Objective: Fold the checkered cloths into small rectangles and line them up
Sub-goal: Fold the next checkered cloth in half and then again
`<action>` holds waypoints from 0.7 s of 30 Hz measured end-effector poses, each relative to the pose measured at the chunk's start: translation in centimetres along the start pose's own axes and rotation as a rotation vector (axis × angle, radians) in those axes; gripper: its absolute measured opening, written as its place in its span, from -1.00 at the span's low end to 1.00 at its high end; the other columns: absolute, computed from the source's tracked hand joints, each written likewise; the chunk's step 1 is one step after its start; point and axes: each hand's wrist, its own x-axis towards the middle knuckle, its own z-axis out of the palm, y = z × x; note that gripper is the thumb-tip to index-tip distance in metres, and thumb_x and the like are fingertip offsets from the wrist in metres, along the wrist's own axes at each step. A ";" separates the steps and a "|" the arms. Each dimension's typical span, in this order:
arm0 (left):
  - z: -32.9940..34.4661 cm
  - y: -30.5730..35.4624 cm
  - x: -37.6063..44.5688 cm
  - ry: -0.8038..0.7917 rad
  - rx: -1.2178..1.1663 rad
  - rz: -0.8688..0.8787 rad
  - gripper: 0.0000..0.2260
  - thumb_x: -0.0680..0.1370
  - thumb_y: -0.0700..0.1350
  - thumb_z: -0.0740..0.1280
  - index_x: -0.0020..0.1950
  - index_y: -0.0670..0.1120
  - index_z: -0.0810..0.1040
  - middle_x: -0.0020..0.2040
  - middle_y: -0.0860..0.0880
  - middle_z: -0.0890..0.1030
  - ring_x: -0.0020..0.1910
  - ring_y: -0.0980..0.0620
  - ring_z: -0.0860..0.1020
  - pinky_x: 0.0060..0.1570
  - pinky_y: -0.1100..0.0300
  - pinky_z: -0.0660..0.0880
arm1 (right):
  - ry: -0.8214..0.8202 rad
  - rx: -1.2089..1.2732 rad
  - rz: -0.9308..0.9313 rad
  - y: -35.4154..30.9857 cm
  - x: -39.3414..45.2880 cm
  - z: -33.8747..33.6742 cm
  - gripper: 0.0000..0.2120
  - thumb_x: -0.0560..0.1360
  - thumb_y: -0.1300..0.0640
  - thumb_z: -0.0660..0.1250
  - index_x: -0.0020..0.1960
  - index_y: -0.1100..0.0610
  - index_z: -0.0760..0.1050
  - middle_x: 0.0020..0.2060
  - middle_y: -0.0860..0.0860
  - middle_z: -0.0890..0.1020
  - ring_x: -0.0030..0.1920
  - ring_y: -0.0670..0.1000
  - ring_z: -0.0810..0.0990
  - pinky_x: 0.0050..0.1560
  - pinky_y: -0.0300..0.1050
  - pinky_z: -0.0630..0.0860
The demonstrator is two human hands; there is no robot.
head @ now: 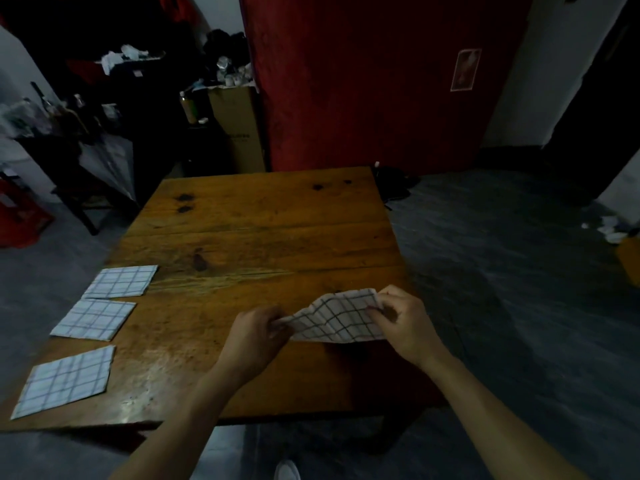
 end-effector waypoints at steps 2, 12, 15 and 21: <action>-0.7 0.4 -0.2 0.082 -0.049 0.035 -0.94 0.51 -0.14 0.45 -0.09 0.02 0.63 -0.16 0.12 0.63 -0.17 0.20 0.58 -0.20 0.14 0.58 | 0.017 -0.001 -0.005 0.0 0.0 -0.7 -0.94 0.51 0.06 0.35 -0.06 0.01 0.59 -0.11 -0.12 0.55 -0.08 -0.13 0.57 -0.09 -0.08 0.60; -4.5 1.7 -0.6 0.207 -0.313 0.059 -0.91 0.47 -0.20 0.49 -0.12 -0.01 0.67 -0.22 0.09 0.67 -0.23 0.10 0.64 -0.32 0.18 0.55 | -0.010 0.148 -0.046 -1.0 0.5 -2.3 -0.80 0.54 0.02 0.29 0.03 0.07 0.63 -0.01 0.00 0.64 0.03 -0.02 0.62 -0.01 0.06 0.62; -4.3 1.5 -0.4 0.193 -0.388 0.038 -0.89 0.48 -0.23 0.47 -0.09 -0.02 0.67 -0.23 0.04 0.68 -0.24 0.07 0.65 -0.33 0.11 0.58 | -0.048 0.186 -0.008 -0.8 1.0 -1.9 -0.79 0.56 0.00 0.27 0.09 0.04 0.63 0.02 -0.01 0.64 0.05 -0.05 0.62 0.01 0.09 0.62; -5.2 0.9 1.0 0.157 -0.608 -0.019 -0.83 0.47 -0.18 0.45 0.06 -0.10 0.66 -0.09 -0.04 0.71 -0.09 -0.04 0.68 -0.12 -0.02 0.64 | -0.086 0.247 0.027 -1.2 3.3 -1.8 -0.73 0.61 0.04 0.20 0.07 0.16 0.61 0.00 0.01 0.66 0.01 -0.08 0.65 0.00 -0.01 0.63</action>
